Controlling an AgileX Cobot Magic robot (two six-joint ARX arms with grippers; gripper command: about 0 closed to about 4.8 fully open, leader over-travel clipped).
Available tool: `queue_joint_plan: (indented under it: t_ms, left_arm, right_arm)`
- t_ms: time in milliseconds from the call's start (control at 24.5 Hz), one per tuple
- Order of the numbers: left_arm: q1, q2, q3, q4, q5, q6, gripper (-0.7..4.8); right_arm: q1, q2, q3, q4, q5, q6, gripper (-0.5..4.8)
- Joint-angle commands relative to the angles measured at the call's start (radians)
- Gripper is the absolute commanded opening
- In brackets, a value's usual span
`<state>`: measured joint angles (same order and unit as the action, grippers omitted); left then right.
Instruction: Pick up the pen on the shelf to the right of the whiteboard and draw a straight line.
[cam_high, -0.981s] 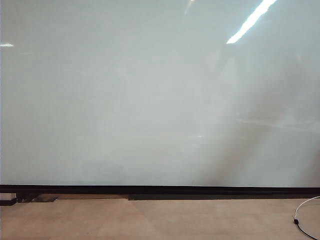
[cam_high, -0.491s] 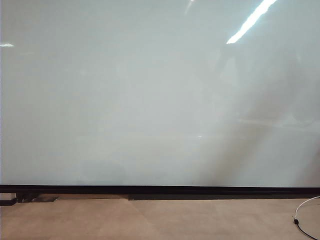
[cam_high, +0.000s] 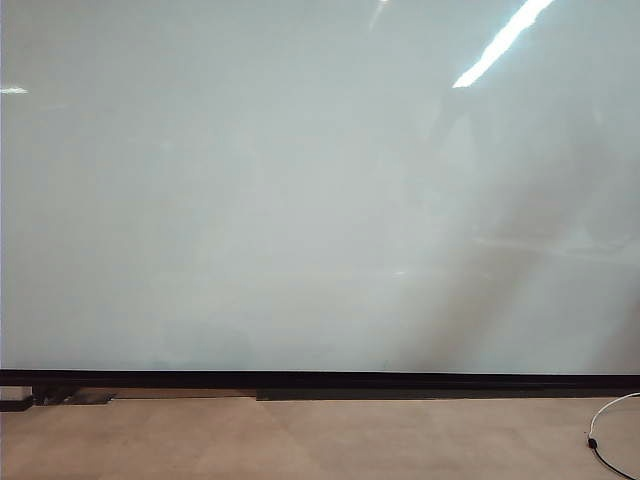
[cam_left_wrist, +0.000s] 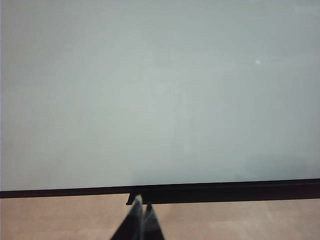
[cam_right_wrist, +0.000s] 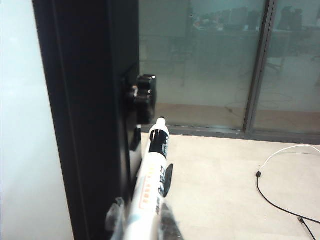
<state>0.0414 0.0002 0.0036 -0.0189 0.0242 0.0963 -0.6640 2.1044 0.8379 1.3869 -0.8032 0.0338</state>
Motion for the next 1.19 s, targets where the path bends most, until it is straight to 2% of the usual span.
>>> queue_joint_plan:
  t_ms: [41,572,654,736,818,940,1186]
  left_arm:
    - [0.000,0.000,0.003,0.012,0.002,0.000,-0.05]
    - [0.000,0.000,0.003,0.012,0.002,0.000,-0.05]
    - [0.000,0.000,0.003,0.012,0.002,0.000,-0.05]
    - [0.000,0.000,0.003,0.012,0.002,0.000,-0.05]
    - [0.000,0.000,0.003,0.012,0.002,0.000,-0.05]
    - [0.000,0.000,0.003,0.012,0.002,0.000,-0.05]
    - [0.000,0.000,0.003,0.012,0.002,0.000,-0.05]
  right_arm:
    - [0.001,-0.004,0.002,0.013,-0.007,0.014,0.48]
    - [-0.008,-0.064,0.039,-0.006,0.008,0.054,0.46]
    - [-0.020,-0.085,0.038,-0.053,0.079,0.056,-0.08]
    - [-0.050,-0.100,0.038,-0.079,0.102,0.059,-0.08]
    - [-0.077,-0.101,0.038,-0.080,0.101,0.087,-0.08]
    - [-0.130,-0.117,0.030,-0.077,0.039,0.217,-0.08]
    - [-0.153,-0.253,-0.103,-0.015,0.080,0.229,-0.08]
